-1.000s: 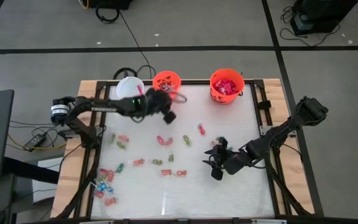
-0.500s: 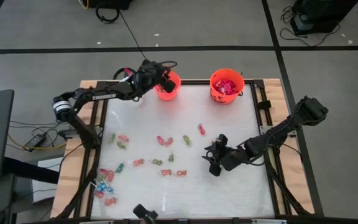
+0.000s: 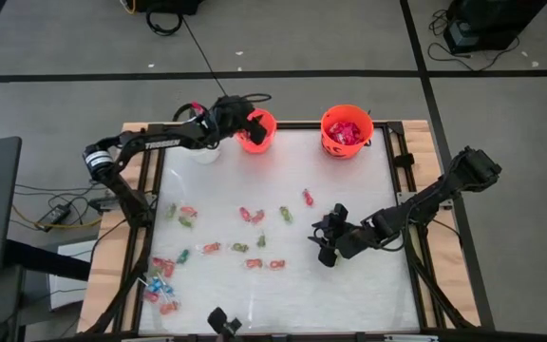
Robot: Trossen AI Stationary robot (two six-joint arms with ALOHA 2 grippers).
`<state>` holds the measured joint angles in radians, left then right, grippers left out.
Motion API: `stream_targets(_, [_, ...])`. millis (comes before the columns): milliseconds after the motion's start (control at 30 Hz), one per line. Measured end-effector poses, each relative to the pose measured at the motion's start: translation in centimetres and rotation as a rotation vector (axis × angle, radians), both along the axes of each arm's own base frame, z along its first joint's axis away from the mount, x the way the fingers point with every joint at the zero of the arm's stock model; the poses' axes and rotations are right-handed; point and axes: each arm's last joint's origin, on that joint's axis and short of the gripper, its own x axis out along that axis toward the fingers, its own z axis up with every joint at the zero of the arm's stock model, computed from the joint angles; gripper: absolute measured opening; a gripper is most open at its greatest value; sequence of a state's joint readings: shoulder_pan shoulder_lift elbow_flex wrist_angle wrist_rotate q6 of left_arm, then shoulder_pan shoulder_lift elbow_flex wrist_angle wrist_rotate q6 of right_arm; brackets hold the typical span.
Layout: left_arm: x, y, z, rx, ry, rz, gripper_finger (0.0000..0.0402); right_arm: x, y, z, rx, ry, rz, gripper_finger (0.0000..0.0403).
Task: Sort candy by brand, put in halloween buckets
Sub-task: Put the blue lollipop into the left orange bucket
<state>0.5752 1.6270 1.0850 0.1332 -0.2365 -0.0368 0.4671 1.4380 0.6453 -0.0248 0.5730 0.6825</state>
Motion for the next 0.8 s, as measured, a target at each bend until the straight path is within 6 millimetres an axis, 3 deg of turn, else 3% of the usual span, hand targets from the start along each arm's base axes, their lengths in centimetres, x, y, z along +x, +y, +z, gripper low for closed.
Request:
stream_targets(133, [0.2,-2.1,0.9,-0.035,0.032,-0.085,0.0171,0.0,0.0,0.0,0.005,0.001,-0.002,0.0205])
stream_targets(400, [-0.1,-9.7,2.6,-0.03,0.217,-0.123,0.0168,0.0,-0.1,0.0,-0.017,0.004,-0.004,0.0205])
stream_targets(600, [-1.2,-16.5,1.5,-0.238,0.356,-0.246,0.0168,0.1,-0.4,0.0,-0.062,0.024,0.038,0.0205])
stream_targets(800, [-3.0,-22.9,0.2,-0.431,0.461,-0.209,0.0168,0.2,-0.2,0.0,-0.049,0.038,0.088,0.0205])
